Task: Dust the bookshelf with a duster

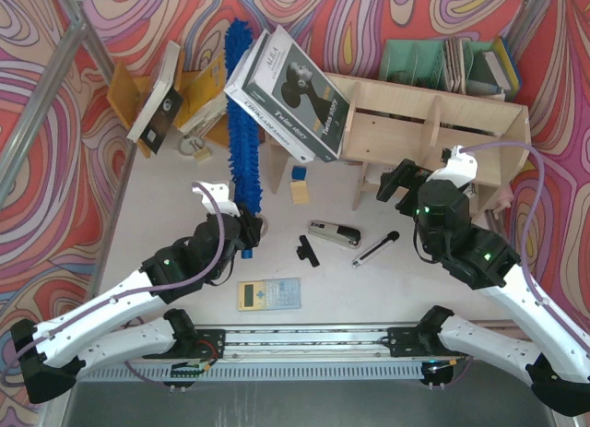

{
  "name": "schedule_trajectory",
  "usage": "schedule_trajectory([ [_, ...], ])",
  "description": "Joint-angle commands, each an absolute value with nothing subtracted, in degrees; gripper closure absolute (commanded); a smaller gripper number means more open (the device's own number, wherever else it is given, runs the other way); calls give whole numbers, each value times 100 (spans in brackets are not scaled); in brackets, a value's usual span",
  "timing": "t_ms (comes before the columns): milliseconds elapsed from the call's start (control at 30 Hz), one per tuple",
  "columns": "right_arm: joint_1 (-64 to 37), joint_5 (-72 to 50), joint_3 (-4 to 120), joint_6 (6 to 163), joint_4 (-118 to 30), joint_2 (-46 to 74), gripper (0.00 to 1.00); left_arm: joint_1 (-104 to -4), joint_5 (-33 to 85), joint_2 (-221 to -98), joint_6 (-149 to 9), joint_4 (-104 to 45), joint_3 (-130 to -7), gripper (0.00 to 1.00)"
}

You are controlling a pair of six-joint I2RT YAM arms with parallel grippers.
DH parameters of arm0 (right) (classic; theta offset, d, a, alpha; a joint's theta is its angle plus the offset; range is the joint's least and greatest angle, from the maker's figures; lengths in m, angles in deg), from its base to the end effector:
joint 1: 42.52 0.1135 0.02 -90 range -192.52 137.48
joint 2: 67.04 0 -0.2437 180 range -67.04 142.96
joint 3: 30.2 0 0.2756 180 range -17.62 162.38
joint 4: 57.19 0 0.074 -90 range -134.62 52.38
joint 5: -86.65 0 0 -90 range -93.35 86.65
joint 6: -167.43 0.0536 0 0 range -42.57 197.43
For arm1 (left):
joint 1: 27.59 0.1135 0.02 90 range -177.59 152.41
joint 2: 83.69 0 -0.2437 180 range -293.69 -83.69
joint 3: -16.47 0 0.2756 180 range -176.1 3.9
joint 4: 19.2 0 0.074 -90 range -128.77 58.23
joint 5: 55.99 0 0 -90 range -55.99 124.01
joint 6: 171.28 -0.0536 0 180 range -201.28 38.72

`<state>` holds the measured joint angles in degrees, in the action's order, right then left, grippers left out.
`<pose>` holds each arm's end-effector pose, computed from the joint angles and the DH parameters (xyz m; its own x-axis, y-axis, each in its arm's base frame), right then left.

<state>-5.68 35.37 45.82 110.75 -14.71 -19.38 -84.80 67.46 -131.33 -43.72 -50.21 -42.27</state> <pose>0.1887 0.0995 0.3963 -0.1534 0.4206 -0.8942 0.1220 0.9060 0.4052 0.1537 -0.1840 0.3062 -0.4027 -0.3141 -0.8598 0.2211 0.8781 -0.4244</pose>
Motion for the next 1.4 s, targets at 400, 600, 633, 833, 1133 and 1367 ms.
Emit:
schedule_trajectory([
  [400,-560,3599,4609,11039,-1429,-1971,13,-8153,5999,-13711,-4425,-5078,-3963,100],
  [600,-560,3582,4593,11048,-1454,-1943,13,-8041,6127,-13444,-4630,-5312,-4007,100],
  [633,-560,3577,4584,11050,-1462,-1936,13,-8008,6145,-13354,-4697,-5349,-4043,100],
  [833,-560,3553,4601,11032,-1500,-1888,13,-7909,6053,-13082,-5292,-5744,-4361,100],
  [1133,-560,3557,4581,11082,-1469,-1895,13,-7845,5606,-13327,-5258,-6248,-4261,100],
  [1367,-560,3565,4539,11141,-1434,-1869,13,-7813,5486,-13228,-4921,-6453,-3854,100],
])
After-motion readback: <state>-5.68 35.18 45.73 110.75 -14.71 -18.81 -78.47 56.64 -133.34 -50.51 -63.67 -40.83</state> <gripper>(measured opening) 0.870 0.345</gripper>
